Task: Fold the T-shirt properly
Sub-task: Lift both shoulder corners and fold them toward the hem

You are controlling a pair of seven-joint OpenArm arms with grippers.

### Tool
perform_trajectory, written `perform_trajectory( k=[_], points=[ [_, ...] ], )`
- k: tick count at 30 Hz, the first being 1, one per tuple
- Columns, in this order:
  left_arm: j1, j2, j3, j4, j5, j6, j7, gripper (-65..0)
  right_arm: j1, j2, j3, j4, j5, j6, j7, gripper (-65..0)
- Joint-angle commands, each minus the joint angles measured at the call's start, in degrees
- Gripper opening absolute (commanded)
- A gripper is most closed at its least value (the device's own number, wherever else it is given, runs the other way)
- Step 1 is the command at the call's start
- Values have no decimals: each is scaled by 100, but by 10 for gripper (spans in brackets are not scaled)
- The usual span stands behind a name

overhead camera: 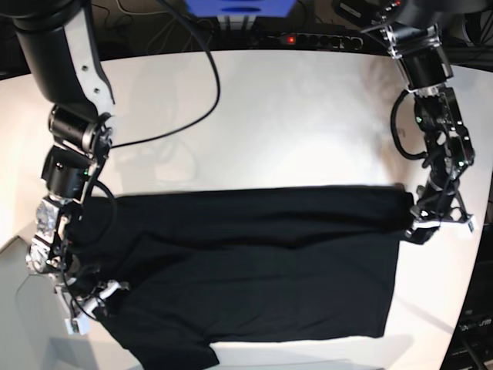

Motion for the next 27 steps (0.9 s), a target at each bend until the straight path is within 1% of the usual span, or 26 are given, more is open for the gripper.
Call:
perform_trajectory(
  k=[1,19,20,22,26,27],
  points=[
    [-118,-111,-29,58,-31,-43,-143,-650,225,70,-8,92,112,78,164,-650],
    [-698,-67,-20,-575,-31,-34,-108,-648,216,44,-8,84,112,78,164,-650],
    [-707,-84,-20,-645,-31,-25,-108,-637,216,44,-8,84,112,78,155,-650],
    [-750,-102,-20,-777,-31,-34,-108,-595,216,44,-8,84,112,78,146,-650],
    [-830,-67,-20,-927,-31,-43,-152,-455,216,44,-8,84,112,78,137,-650],
    [-830,-58,-20,-927,-31,-43,-152,-419,216,44,-8,84,112,78,129,-636]
  ],
)
